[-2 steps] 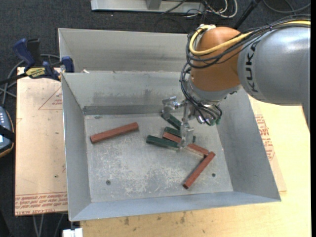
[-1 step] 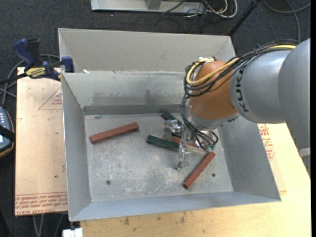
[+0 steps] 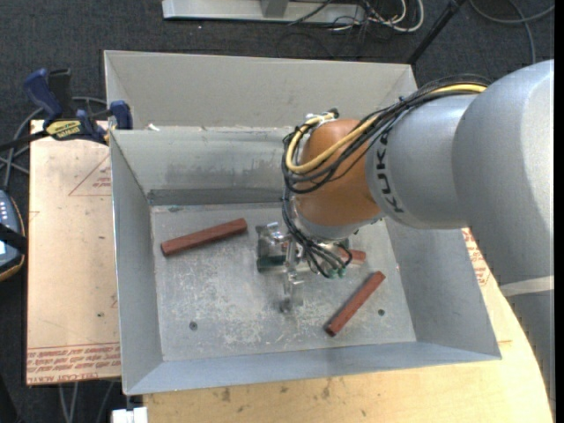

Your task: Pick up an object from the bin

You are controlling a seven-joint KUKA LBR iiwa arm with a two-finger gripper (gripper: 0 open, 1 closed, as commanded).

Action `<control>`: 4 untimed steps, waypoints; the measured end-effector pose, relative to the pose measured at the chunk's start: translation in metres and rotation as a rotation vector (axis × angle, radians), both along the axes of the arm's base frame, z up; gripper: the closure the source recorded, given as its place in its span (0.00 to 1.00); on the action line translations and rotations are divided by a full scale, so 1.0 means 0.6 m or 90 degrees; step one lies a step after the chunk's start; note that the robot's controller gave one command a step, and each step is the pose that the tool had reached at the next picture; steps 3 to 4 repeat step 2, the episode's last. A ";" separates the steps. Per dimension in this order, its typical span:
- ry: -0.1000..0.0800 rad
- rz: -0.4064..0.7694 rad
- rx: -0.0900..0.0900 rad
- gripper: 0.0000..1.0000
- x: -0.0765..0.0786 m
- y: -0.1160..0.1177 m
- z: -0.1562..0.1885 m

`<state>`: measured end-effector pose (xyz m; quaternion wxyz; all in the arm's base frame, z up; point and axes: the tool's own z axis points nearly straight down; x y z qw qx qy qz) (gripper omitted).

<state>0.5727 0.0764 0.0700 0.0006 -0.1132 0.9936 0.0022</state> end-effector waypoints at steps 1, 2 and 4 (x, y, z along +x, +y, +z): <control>-0.001 -0.004 -0.002 1.00 0.002 -0.007 0.002; -0.006 0.302 -0.002 1.00 0.010 0.033 0.272; -0.006 0.302 -0.002 1.00 0.010 0.033 0.272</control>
Offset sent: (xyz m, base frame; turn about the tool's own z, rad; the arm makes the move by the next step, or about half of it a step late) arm 0.0000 0.0000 0.0000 0.0000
